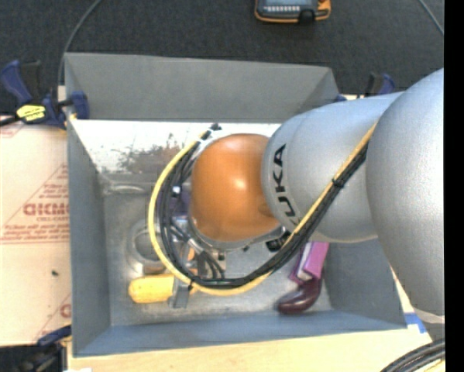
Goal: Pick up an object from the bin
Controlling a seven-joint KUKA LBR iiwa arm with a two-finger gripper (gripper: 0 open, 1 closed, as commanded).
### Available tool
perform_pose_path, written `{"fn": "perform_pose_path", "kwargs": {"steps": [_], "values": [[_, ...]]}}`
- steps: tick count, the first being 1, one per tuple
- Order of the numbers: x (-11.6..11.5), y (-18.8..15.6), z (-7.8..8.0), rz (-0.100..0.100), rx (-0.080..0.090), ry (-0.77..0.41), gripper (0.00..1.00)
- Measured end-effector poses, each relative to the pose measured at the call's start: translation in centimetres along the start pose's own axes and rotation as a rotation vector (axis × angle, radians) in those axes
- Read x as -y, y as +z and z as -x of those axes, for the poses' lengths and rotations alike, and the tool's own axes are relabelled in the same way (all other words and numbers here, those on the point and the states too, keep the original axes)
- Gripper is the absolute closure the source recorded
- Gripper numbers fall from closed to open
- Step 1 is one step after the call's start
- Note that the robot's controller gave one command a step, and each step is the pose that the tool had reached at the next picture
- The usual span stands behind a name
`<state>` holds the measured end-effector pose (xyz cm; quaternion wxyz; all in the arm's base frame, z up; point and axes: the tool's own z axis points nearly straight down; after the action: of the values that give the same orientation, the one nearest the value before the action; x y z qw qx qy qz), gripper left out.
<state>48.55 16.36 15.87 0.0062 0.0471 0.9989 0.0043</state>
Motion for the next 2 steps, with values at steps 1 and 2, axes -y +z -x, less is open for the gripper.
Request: {"fn": "perform_pose_path", "kwargs": {"steps": [1, 2], "values": [[-0.3, 5.8, -0.5, 0.003, 0.002, 0.142, 0.00], [-0.3, 8.3, -0.6, 0.015, 0.028, 0.223, 0.00]]}}
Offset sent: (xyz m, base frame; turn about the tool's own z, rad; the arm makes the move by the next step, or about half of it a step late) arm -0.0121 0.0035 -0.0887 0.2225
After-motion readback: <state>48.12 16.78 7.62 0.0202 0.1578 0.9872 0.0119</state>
